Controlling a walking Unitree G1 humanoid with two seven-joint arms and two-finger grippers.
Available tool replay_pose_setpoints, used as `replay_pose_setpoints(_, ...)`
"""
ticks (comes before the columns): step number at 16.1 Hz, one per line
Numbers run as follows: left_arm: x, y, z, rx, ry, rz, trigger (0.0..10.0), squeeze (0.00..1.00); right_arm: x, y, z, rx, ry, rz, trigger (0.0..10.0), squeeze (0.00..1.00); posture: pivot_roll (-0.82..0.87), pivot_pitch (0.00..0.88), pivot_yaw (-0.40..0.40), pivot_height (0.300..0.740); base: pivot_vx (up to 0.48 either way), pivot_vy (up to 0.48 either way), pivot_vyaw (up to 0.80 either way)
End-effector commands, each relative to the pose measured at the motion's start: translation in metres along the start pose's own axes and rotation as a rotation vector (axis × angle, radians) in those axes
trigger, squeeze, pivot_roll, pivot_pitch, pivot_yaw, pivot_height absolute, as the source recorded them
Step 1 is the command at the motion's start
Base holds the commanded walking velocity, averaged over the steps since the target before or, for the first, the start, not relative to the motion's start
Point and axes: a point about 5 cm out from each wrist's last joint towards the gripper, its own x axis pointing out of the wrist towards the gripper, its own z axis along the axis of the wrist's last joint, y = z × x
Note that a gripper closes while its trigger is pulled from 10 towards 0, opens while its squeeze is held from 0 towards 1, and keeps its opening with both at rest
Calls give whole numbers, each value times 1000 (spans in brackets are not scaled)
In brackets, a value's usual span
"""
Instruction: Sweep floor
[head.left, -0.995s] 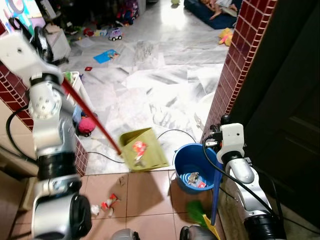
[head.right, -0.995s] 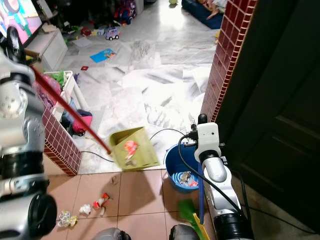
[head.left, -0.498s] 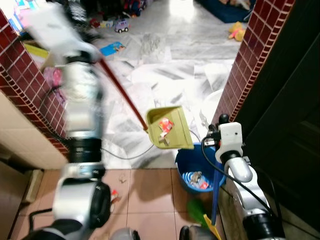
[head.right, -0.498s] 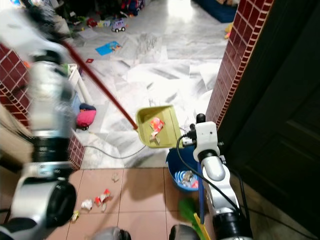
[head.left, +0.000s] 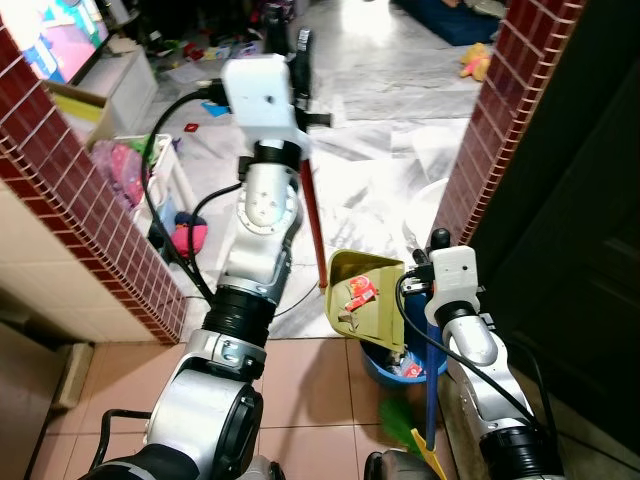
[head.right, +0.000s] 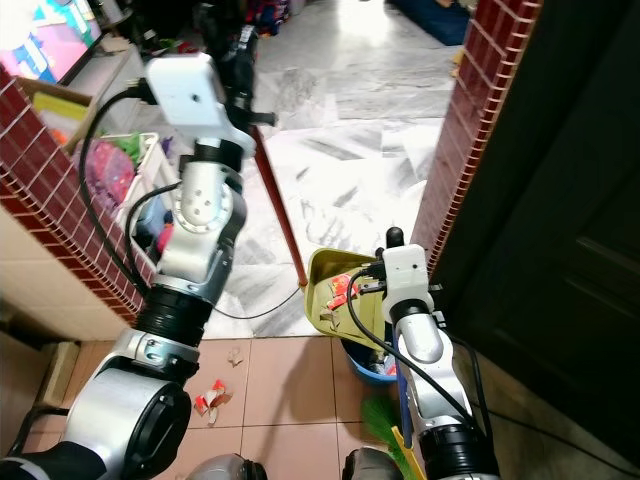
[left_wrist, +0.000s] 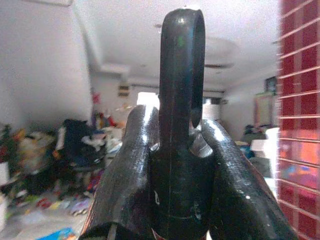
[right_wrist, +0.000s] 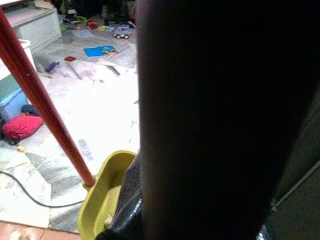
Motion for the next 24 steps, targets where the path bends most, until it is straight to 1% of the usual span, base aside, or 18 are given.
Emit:
replay_pose_setpoints(1,3,-15,12,5,-82,-56,10000,0,2,2,6,17,-35,-10,10000,0,-149,0,111,740,0,0,0)
replay_pose_setpoints(5,-4,-53,13,-22,-122,-268,10000,0,4,5,6,17,-37,-10,10000,0,-145,0,121,740,0,0,0)
replay_pose_setpoints(6,-15,-80,8,-75,-86,-458,10000,0,4,6,7,17,-41,-11,10000,0,-143,0,125,740,0,0,0)
replay_pose_setpoints(7,-30,-105,5,-119,-52,-673,10000,0,5,7,7,18,-43,-12,10000,0,-144,0,128,740,0,0,0)
replay_pose_setpoints(8,-38,-114,7,-142,-70,-763,10000,0,6,8,7,18,-44,-12,10000,0,-142,0,131,740,0,0,0)
replay_pose_setpoints(9,-48,-127,6,-166,-37,-893,10000,0,6,9,7,17,-46,-12,10000,0,-142,0,132,740,0,0,0)
replay_pose_setpoints(10,-60,-137,8,-127,-55,-1044,10000,0,6,10,7,16,-47,-10,10000,0,-142,0,132,740,0,0,0)
replay_pose_setpoints(11,-62,-139,8,-120,-54,-1079,10000,0,6,10,7,15,-48,-10,10000,0,-140,0,134,740,0,0,0)
replay_pose_setpoints(13,-65,-145,19,-111,-87,-1167,10000,0,6,10,7,11,-48,-11,10000,0,-139,0,135,740,0,0,0)
replay_pose_setpoints(14,-68,-146,21,-82,-100,-1244,10000,0,6,10,6,9,-50,-11,10000,0,-139,0,135,740,0,0,0)
replay_pose_setpoints(15,-74,-146,22,-8,-122,-1350,10000,0,7,10,6,7,-52,-12,10000,0,-139,0,135,740,0,0,0)
replay_pose_setpoints(16,-76,-145,23,5,-115,-1386,10000,0,7,10,7,6,-54,-12,10000,0,-136,0,134,740,0,0,0)
replay_pose_setpoints(17,-76,-145,23,-6,-97,-1389,10000,0,8,10,7,5,-55,-11,10000,0,-135,0,133,740,0,0,0)
replay_pose_setpoints(18,-77,-144,23,8,-100,-1402,10000,0,8,10,7,4,-54,-10,10000,0,-135,0,132,740,0,0,0)
replay_pose_setpoints(20,-72,-141,27,26,-116,-1373,10000,0,8,10,6,0,-53,-5,10000,0,-132,0,125,740,0,0,0)
replay_pose_setpoints(22,-55,-129,35,57,-136,-1289,10000,0,10,10,6,-3,-56,2,10000,0,-129,0,116,740,0,0,0)
replay_pose_setpoints(23,-50,-126,37,68,-140,-1262,10000,0,10,10,6,-4,-56,2,10000,0,-129,0,116,740,0,0,0)
replay_pose_setpoints(24,-38,-115,41,89,-152,-1180,10000,0,11,9,6,-6,-57,3,10000,0,-125,0,111,740,0,0,0)
